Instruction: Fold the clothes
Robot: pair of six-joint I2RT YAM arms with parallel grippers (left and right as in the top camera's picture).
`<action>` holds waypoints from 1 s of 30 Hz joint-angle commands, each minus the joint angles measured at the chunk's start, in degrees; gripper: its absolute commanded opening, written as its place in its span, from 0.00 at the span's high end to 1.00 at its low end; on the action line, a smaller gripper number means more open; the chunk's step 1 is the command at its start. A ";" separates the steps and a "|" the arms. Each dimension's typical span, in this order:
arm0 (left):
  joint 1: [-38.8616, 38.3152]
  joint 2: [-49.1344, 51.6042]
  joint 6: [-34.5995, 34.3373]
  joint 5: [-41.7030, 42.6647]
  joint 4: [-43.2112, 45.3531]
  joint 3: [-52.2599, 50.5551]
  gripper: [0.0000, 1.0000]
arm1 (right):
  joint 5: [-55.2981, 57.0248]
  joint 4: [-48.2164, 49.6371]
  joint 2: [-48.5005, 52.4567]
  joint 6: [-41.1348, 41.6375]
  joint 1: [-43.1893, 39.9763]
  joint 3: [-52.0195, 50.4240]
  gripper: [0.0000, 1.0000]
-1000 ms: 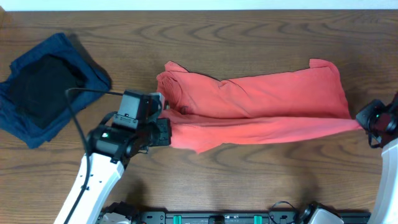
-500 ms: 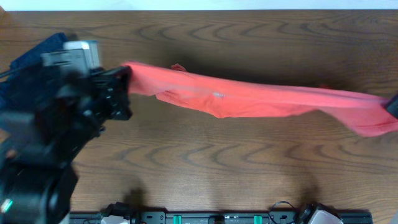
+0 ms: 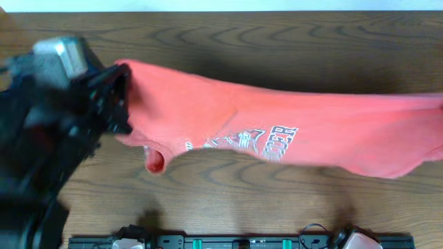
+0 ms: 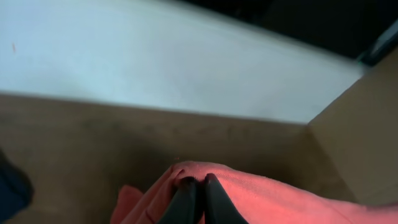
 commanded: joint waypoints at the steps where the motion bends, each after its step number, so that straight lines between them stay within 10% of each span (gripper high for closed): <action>1: 0.57 8.70 1.75 -0.92 -0.04 -0.02 0.94 | -3.15 0.07 7.30 -2.54 0.52 -0.50 0.99; 19: 4.42 39.56 3.19 -0.96 31.98 16.02 0.94 | -12.11 29.35 28.70 3.76 5.49 12.50 0.99; 30: 10.73 38.07 2.23 1.20 5.44 32.35 0.94 | 5.44 12.28 29.11 0.26 5.46 22.05 0.99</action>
